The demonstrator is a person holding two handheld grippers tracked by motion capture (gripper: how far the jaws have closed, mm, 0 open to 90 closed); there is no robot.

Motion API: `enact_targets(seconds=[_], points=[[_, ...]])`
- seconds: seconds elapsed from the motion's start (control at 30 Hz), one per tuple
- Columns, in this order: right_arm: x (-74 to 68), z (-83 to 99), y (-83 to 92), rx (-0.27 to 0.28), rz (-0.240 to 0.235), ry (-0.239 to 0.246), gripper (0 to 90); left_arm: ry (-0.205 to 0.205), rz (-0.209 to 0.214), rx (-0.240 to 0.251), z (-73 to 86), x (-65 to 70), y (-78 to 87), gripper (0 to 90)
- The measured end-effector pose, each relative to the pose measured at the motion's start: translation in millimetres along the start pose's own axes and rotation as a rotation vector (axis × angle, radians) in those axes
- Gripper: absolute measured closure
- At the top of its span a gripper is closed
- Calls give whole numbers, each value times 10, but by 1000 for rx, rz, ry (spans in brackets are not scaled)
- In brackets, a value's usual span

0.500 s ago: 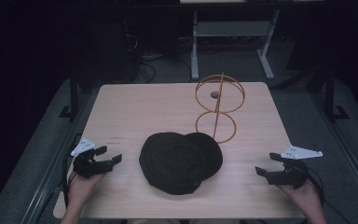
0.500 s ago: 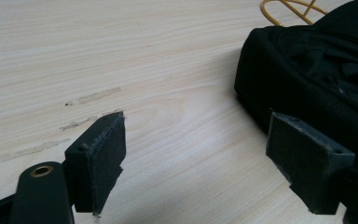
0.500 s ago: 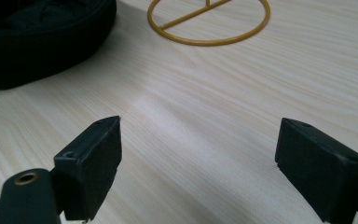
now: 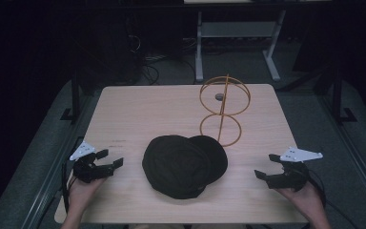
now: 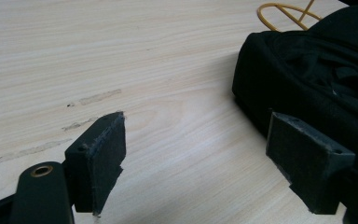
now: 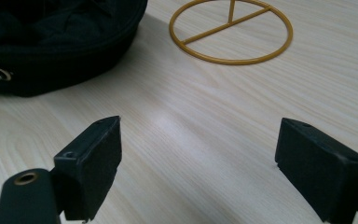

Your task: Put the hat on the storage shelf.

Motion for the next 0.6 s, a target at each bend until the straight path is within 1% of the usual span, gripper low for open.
enact_targets(seconds=[0.17,0.23,0.33,0.37,0.4,0.43,0.47,0.53,0.57,0.6], points=[[-67,-62,9,-1,-13,16,144,12,9,11,-9,8,3,198],[-103,-99,17,6,-18,30,144,16,13,16,-7,-1,-3,198],[-164,-175,19,7,-34,55,144,25,11,12,2,-20,3,197],[-202,-237,8,13,-40,64,144,33,19,17,-8,-31,13,197],[-202,-237,8,13,-40,64,144,33,19,17,-8,-31,13,196],[-228,-269,-2,13,-48,71,143,39,23,31,-21,-33,17,196],[-257,-303,-19,14,-55,81,143,46,21,33,-25,-31,26,195],[-328,-365,-52,2,-71,109,143,34,14,36,-27,-36,39,195],[-413,-432,-77,-2,-88,134,144,29,9,35,-20,-35,55,194],[-413,-432,-77,-2,-88,134,144,29,9,35,-20,-35,55,194]])
Point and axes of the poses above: each handheld gripper's, and its own axes: y roughly backward along the jaws, z roughly out of its underside, x roughly to its right, the point moved 8 cm from there along -y, roughly forward along the jaws, and after that the axes turned 9 degrees about y, right-handed, at the moved point
